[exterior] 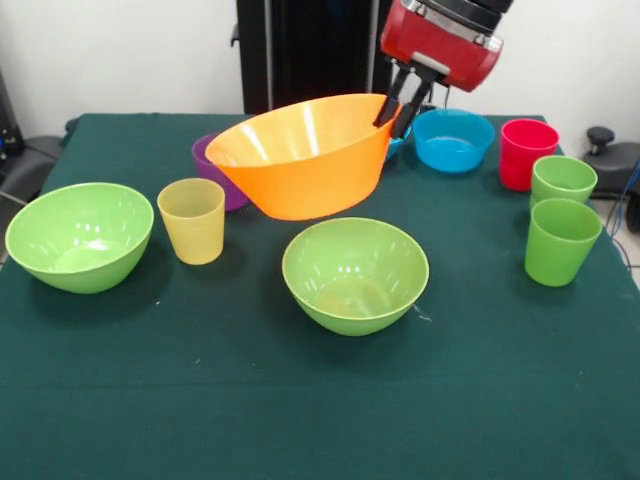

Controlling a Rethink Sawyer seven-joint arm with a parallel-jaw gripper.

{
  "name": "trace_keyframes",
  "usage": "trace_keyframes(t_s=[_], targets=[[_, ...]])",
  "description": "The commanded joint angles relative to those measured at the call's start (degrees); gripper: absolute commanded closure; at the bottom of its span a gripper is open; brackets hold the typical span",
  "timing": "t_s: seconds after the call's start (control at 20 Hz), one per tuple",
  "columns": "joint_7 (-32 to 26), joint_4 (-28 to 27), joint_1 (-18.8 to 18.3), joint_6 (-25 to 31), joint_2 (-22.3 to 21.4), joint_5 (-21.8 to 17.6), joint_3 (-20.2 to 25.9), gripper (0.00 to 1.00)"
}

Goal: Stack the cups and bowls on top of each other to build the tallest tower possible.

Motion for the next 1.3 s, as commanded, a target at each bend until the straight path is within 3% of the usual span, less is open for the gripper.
trace_keyframes(t_s=[0.05,0.2,0.4,1.3], targets=[[-0.3,-6.8,0.1,6.0,3.3,0.6,3.3,1.0],[-2.3,-9.6,-0.8,6.2,5.9,0.4,4.3,1.0],[-0.8,-12.1,-0.8,5.8,9.5,0.3,3.7,1.0],[0.1,-16.7,0.3,14.3,10.7,3.5,1.9,1.0]])
